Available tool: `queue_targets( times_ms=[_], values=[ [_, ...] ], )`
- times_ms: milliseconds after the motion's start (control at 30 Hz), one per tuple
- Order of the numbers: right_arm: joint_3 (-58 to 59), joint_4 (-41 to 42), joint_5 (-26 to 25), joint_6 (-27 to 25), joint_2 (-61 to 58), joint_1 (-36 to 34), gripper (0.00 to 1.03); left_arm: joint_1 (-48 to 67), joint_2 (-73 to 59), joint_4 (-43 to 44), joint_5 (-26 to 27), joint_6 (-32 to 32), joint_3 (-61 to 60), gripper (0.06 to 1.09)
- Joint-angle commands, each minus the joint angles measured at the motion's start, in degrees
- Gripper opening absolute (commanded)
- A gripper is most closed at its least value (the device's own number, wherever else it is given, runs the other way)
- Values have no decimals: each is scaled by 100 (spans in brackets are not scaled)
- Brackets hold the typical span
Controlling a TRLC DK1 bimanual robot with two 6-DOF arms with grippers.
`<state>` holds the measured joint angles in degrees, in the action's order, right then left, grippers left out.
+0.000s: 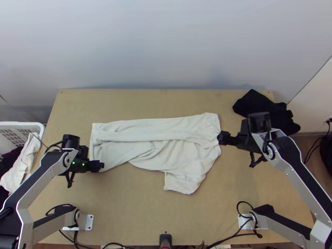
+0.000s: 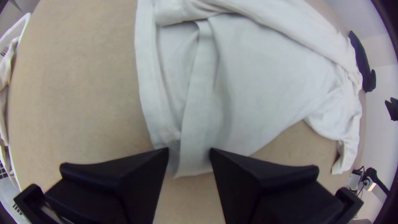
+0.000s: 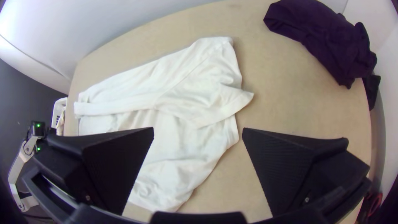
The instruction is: Fold the t-shirt
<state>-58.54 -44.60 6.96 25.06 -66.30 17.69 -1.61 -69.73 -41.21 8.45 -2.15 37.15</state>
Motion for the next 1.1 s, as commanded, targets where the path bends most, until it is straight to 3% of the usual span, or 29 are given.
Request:
queue_targets(
  times_ms=[0, 33, 167, 333, 567, 900, 1067],
  values=[
    [62, -304, 271, -106, 12, 314, 99, 64, -23, 210, -36, 31, -120, 22],
    [80, -436, 402, -142, 12, 410, 99, 64, -31, 245, -36, 48, -120, 11],
    [326, -866, 1079, -203, 3, 823, 99, 55, -14, 254, -36, 31, -102, 10],
    [757, -884, 1519, -168, -120, 1105, 99, 11, 48, 263, -36, -75, 73, 10],
    [1143, -471, 1712, 25, -761, 2010, 99, -15, 83, 254, -168, -145, 293, 10],
    [1451, 109, 1765, 113, -1324, 2502, 99, -50, 109, 272, -300, -215, 425, 10],
    [1495, 268, 1774, 166, -1385, 2696, 92, -85, 109, 280, -300, -207, 425, 10]
  ],
)
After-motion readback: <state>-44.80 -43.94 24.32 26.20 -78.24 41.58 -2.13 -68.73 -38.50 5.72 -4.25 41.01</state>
